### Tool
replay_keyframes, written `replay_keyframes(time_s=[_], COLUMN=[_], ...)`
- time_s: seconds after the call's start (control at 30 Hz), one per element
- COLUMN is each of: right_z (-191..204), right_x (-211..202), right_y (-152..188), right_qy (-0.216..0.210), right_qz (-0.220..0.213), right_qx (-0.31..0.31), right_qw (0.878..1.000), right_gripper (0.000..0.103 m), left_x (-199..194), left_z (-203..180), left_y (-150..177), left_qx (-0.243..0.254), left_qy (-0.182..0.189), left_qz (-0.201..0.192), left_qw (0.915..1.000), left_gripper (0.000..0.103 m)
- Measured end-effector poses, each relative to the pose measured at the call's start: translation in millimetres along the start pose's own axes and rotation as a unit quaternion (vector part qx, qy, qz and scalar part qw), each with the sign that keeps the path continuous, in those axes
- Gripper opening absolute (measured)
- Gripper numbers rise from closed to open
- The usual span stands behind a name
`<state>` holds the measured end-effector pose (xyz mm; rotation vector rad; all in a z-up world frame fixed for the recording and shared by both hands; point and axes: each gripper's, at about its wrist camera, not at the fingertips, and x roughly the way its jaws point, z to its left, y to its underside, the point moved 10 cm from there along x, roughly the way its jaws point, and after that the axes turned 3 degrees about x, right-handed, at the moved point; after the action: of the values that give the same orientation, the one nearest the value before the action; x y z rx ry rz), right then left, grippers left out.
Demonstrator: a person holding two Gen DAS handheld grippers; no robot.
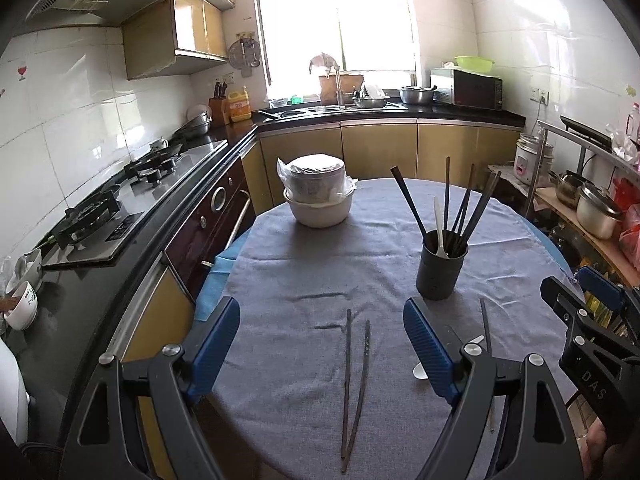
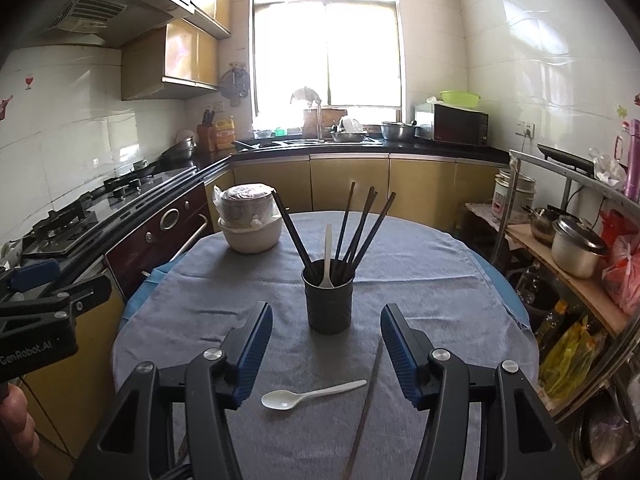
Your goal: Organize utensils
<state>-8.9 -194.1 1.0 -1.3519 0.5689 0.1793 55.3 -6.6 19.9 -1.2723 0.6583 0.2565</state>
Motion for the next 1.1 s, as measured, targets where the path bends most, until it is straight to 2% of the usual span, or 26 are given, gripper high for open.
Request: replay_keyframes(time_s=[0.43, 0.7, 0.93, 1.1], right_z=[-28.3, -50.3, -62.0, -55.9], right_x=[12.9, 16.5, 22.0, 20.2], right_y=[0.9, -2.2, 2.8, -2.5], right_qy=[-0.024, -0.004, 0.009, 0.012], right_qz=[0.007, 0.008, 0.019, 0.015], right_qx=[0.018, 0.003, 0.006, -0.003], right_qw=[1.0, 1.0, 1.0, 1.0], right_gripper=[0.061, 0.061, 0.061, 0.061], left_x=[6.2, 10.1, 13.3, 15.1], left_z=[-34.4, -60.6, -61.4, -50.5], left_y=[-4.7, -11.7, -11.8, -10.8], left_qx=[-0.004, 0.009, 0.012, -0.001], left_qy=[-0.004, 0.004, 0.002, 0.003], left_qz=[0.012, 0.011, 0.012, 0.013], left_qw=[0.9999, 0.9999, 0.9999, 0.9999], left_gripper=[0.084, 0.084, 0.084, 0.084])
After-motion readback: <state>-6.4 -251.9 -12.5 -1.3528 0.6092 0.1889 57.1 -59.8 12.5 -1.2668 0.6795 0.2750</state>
